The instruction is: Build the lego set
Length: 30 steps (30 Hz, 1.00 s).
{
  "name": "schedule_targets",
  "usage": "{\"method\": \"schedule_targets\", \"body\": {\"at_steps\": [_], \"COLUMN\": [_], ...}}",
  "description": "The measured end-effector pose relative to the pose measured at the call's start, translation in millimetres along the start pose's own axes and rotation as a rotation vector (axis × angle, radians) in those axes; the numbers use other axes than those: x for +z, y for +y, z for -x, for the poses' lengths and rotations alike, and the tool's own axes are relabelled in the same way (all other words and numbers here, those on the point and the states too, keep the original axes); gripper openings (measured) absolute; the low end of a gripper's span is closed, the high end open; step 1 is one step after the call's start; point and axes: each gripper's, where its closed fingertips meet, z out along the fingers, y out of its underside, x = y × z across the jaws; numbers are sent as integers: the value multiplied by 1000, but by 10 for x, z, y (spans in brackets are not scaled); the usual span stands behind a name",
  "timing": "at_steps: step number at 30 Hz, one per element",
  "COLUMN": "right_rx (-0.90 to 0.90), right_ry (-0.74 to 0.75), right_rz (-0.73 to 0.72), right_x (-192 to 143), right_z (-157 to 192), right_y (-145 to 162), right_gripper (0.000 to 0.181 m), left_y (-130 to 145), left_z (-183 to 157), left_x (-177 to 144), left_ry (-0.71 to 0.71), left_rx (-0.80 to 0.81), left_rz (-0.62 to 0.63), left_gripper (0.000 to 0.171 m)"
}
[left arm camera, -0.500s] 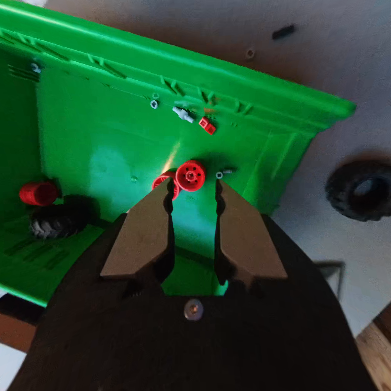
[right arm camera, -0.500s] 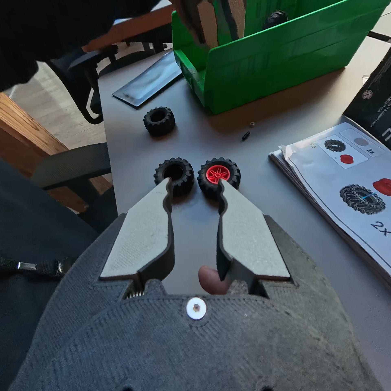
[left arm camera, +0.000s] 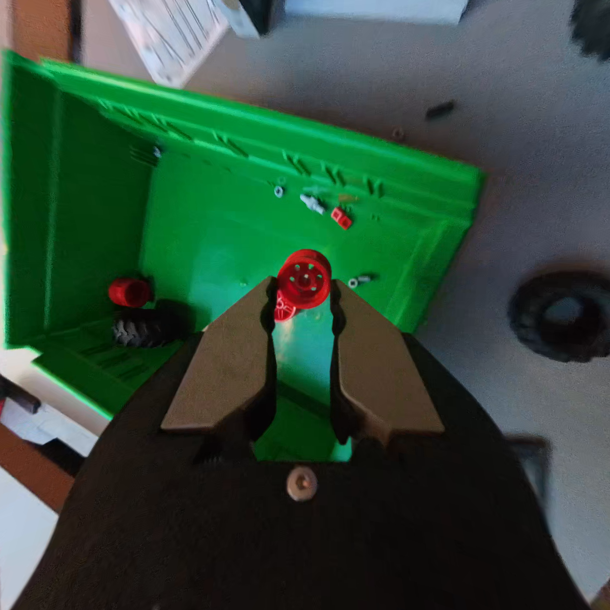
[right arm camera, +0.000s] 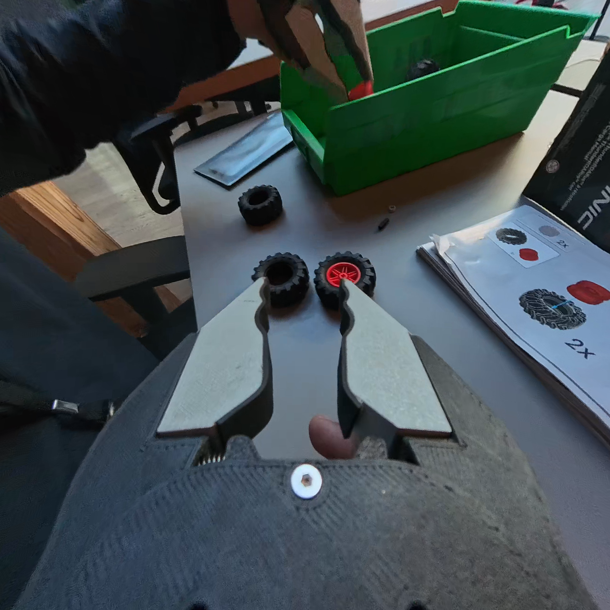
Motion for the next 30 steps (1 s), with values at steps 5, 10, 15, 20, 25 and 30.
{"method": "schedule_targets", "body": {"at_steps": [5,10,15,20,25,30], "right_rx": [-22,-64,-205,-396,-538,-545], "right_ry": [-67,-93,-124,-120,-52,-33], "right_rz": [-44,-48,-107,-173,-163,-143], "right_x": [-22,68,104,78,83,63], "right_z": [156,299,620,968,1074,1040], "right_y": [-56,-174,-626,-951,-915,-838], "right_gripper": [40,39,42,42,40,29], "left_y": [-885,-1266,-1464,-1623,-1712,-1745], "left_z": [-559,-1148,-1699,-2035,-2163,-2216], "left_x": [-814,-1232,-1717,-1680,-1541,-1409], "left_ry": [72,376,765,957,1088,1100], "left_rx": [-166,-354,-434,-505,-639,-676], "left_rz": [-551,-1017,-1475,-1551,-1572,-1539], "left_gripper": [28,29,28,28,29,28]}}
